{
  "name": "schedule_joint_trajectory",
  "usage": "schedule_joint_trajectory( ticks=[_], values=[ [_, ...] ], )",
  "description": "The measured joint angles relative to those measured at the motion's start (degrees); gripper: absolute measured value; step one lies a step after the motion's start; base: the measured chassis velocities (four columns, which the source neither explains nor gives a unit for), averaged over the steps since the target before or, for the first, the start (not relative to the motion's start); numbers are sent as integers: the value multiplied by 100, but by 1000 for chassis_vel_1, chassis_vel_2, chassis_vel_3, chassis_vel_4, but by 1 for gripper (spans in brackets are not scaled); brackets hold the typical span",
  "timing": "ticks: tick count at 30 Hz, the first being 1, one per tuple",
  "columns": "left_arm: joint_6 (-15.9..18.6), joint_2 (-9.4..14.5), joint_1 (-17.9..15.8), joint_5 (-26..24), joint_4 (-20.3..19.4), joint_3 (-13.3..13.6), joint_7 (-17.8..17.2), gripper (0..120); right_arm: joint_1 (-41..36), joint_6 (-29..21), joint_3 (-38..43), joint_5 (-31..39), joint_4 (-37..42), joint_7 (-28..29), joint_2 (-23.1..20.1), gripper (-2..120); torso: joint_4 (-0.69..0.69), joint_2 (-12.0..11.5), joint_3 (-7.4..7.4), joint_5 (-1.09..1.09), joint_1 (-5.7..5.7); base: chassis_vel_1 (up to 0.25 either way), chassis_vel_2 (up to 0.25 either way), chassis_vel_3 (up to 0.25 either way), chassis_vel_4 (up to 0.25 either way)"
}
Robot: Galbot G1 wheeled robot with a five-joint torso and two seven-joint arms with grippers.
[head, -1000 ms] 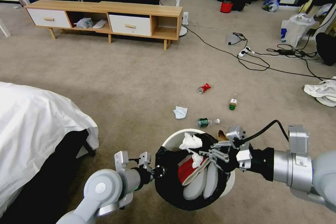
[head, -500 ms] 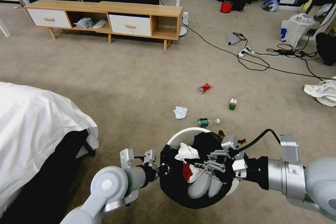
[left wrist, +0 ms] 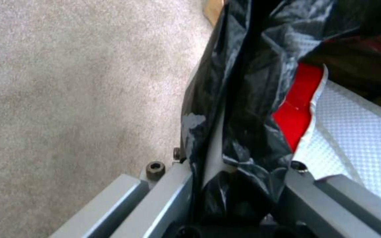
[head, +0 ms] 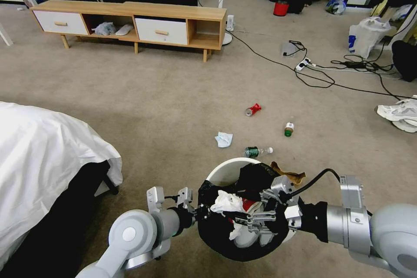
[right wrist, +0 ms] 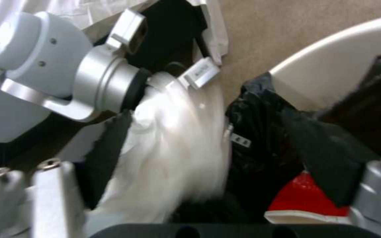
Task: Pick up the trash bin and place the garbage on the floor into it.
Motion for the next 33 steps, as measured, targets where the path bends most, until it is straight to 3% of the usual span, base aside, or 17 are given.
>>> schedule_joint_trajectory(
  ticks=[18,33],
  values=[
    [-3,63,98,-10,-78,-136,72,0,76,37,155,-106,-172,48,73,99,0,1,0,0,0,0,0,0,0],
    [-8,25,256,152,-62,-232,125,0,-40,285,894,163,184,-59,45,99,0,0,0,0,0,0,0,0,0]
  ],
)
